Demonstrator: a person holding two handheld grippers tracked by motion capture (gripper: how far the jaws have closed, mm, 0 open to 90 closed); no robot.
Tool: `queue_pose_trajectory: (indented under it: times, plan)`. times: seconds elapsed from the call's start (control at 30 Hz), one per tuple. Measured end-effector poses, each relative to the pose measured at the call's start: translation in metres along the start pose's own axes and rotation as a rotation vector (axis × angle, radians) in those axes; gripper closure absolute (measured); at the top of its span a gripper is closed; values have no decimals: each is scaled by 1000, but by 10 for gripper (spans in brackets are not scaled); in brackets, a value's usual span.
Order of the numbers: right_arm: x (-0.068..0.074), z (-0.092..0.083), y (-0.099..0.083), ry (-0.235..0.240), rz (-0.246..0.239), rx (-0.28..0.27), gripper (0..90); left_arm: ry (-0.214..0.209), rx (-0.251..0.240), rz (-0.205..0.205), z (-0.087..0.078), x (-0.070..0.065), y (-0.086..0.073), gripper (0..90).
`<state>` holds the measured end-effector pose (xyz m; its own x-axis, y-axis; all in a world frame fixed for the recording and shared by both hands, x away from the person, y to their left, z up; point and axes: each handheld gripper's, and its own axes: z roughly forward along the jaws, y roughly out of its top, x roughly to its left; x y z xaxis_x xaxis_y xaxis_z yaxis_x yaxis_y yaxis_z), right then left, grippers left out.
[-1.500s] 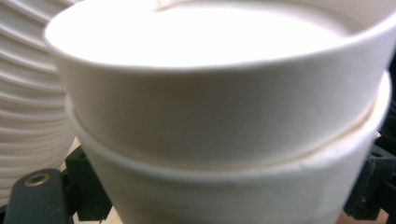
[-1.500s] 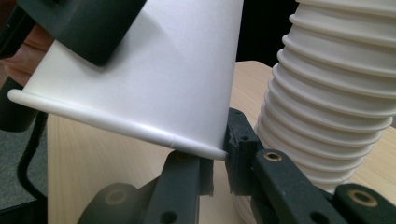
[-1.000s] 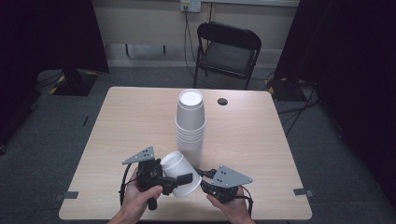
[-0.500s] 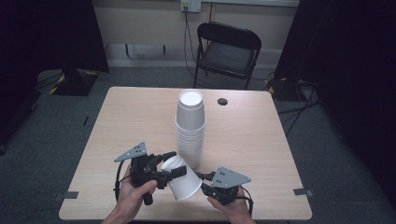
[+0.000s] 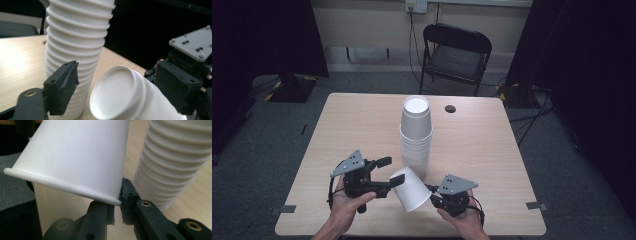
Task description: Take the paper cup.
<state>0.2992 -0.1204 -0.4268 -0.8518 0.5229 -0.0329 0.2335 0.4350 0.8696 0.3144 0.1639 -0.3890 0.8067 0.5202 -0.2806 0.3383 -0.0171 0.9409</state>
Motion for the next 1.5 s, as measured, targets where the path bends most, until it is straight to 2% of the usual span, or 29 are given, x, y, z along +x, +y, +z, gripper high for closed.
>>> queue_pose_trajectory:
  times: [0.07,0.1,0.13,0.17,0.23,0.37,0.4,0.43,0.47,0.5,0.53,0.57,0.7,0.8,0.83,0.97,1.03,1.1,1.13,1.2,1.3,1.43,1.5]
  plan:
    - [-1,1,0,0,13,10,837,14,1,17,-2,1,-1,183]
    - [-3,2,-1,2,26,30,837,8,9,33,-3,2,-1,195]
    - [-6,4,-2,-2,44,57,837,1,10,76,-4,1,-2,246]
    - [-6,4,-2,-2,44,57,837,1,10,76,-4,1,-2,271]
    - [-10,5,-2,-8,68,83,837,-1,42,135,-4,-2,-4,270]
    - [-14,6,-2,-3,91,124,837,-5,71,172,-2,-5,-8,265]
    - [-14,6,-2,-3,95,139,837,-21,75,182,-1,-6,-9,265]
    - [-15,6,-1,10,103,157,837,-15,80,194,-1,-7,-9,268]
    - [-16,6,0,24,112,184,837,-36,80,197,0,-8,-9,279]
    - [-16,6,0,24,112,184,837,-48,89,209,0,-9,-9,279]
    - [-17,7,0,47,122,204,837,-51,101,228,0,-10,-9,294]
    - [-17,6,1,41,120,200,837,-63,100,228,1,-10,-9,299]
    - [-13,6,6,75,103,232,839,-103,137,271,3,-14,-10,300]
    - [-9,9,7,101,92,265,839,-76,145,270,6,-16,-14,217]
    - [-8,10,7,110,88,279,839,-86,154,274,7,-17,-16,204]
    - [-5,16,6,139,76,324,839,-114,176,318,11,-20,-21,215]
    - [-2,16,7,151,57,331,840,-142,190,339,12,-22,-23,212]
    - [0,16,9,157,46,332,840,-145,216,377,13,-23,-24,212]
    - [0,16,10,161,47,331,840,-156,223,375,13,-24,-25,208]
    - [0,14,11,160,41,326,841,-174,206,402,12,-24,-26,193]
    - [-2,13,12,169,40,322,841,-186,187,403,12,-24,-28,218]
    - [-2,15,11,189,26,336,842,-211,227,420,13,-22,-31,180]
    - [-2,15,11,199,21,342,843,-221,222,410,13,-20,-32,174]
